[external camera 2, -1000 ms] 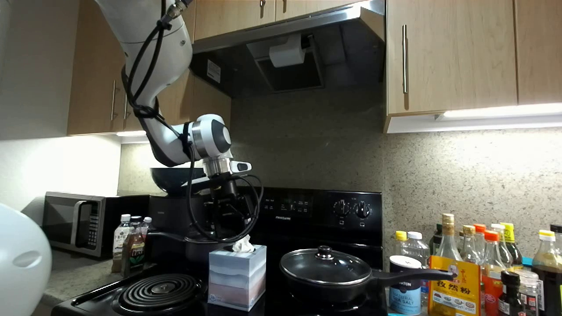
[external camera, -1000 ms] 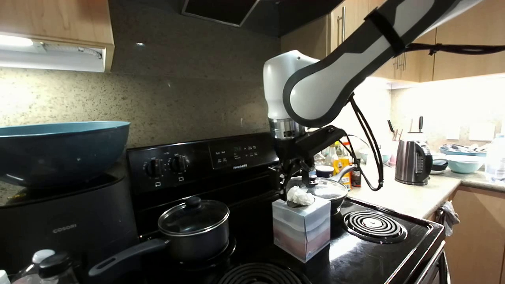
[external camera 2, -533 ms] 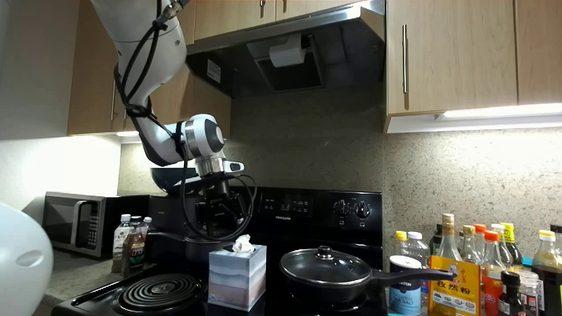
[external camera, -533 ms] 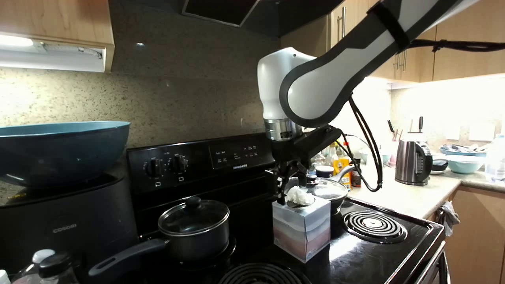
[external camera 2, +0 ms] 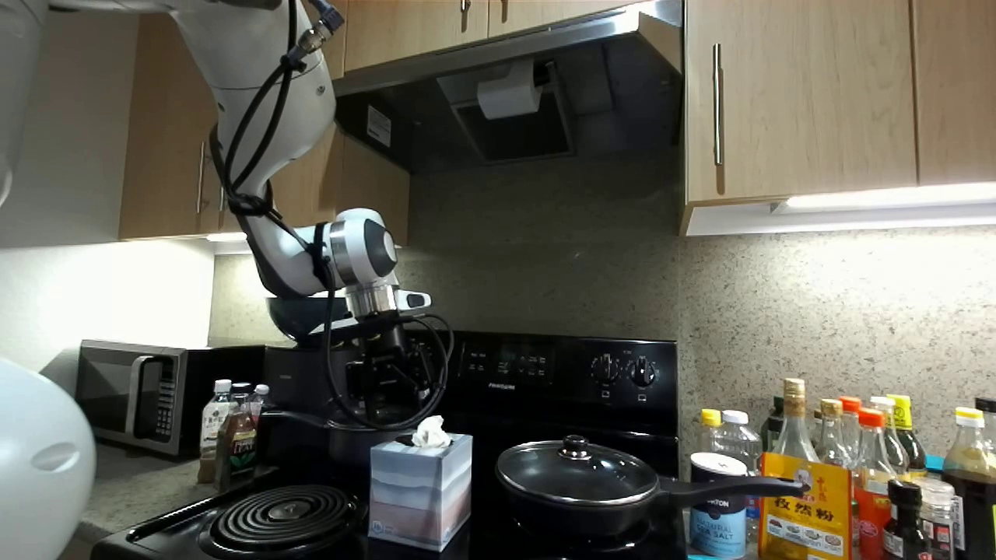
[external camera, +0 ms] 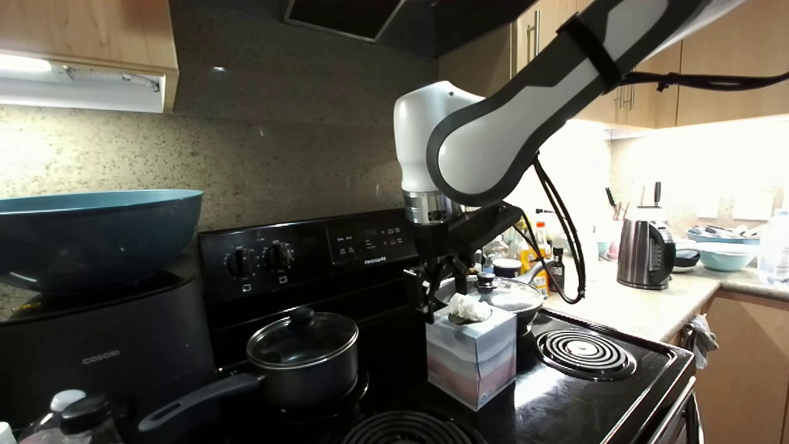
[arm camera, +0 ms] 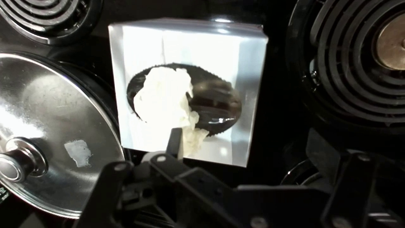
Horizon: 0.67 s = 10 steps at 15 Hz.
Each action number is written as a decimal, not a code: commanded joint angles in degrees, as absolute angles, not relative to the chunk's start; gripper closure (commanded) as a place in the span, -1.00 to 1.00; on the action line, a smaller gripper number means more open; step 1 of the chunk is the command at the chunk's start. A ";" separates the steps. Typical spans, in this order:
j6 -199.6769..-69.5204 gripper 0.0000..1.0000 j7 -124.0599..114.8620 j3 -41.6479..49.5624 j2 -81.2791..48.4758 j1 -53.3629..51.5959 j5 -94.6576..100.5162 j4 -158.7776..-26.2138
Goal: Place the crumpled tissue in the tissue box
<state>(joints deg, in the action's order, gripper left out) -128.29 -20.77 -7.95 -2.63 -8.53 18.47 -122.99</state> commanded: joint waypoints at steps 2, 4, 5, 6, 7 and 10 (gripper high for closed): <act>-129.11 -1.00 -19.41 -7.62 -4.61 -8.66 19.18 -120.11; -128.64 -1.00 -19.26 -7.32 -5.54 -8.54 19.07 -119.24; -128.58 -1.00 -19.30 -7.13 -6.04 -8.51 19.23 -118.87; -128.34 -1.00 -19.45 -6.81 -6.70 -8.43 19.31 -118.19; -128.21 -1.00 -19.43 -6.54 -7.15 -8.40 19.12 -117.73; -127.73 -1.00 -19.04 -5.67 -8.24 -8.32 18.36 -116.68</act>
